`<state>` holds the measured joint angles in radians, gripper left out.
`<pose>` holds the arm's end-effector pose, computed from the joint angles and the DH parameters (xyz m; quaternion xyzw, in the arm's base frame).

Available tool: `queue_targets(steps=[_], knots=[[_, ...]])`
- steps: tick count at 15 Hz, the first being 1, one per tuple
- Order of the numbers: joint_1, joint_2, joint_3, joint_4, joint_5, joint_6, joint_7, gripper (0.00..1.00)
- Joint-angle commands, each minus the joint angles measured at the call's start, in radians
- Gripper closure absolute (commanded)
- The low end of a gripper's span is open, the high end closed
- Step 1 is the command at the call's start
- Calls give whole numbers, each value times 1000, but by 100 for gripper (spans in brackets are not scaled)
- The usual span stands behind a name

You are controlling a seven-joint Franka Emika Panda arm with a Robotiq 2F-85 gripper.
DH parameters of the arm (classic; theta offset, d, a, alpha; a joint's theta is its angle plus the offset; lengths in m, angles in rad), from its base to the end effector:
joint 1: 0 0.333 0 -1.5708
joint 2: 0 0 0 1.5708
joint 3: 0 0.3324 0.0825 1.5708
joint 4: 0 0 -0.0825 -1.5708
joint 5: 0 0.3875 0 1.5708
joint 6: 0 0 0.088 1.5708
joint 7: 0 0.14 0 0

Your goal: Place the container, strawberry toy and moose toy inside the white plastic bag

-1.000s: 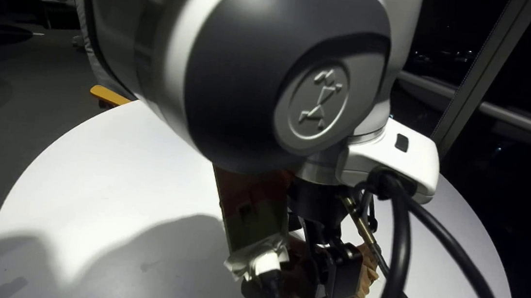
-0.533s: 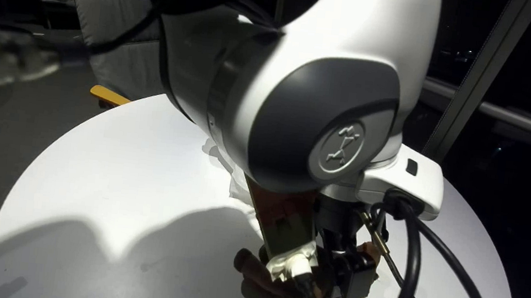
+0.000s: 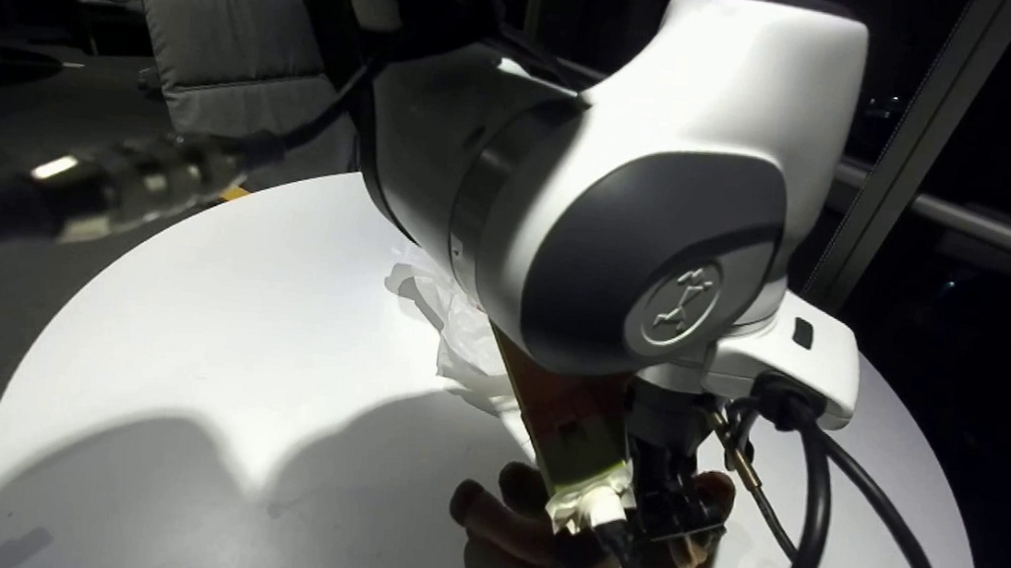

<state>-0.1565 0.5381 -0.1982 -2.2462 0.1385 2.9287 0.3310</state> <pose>0.5234 -0.2085 0.1226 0.9209 -0.3805 0.0796 0.0304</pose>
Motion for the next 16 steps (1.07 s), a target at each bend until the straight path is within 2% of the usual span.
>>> queue_targets(steps=[1, 3, 6, 8, 11, 16], knots=[[42, -105, -30, -26, 7, -23, -1, 94], [112, -184, -76, -44, -25, -24, 31, 100], [200, -241, -106, 7, -70, -40, 78, 99], [246, -254, -92, 75, -104, -75, 122, 97], [252, -162, -28, 217, -76, -55, 163, 97], [208, -3, 88, 390, 69, -50, 156, 97]])
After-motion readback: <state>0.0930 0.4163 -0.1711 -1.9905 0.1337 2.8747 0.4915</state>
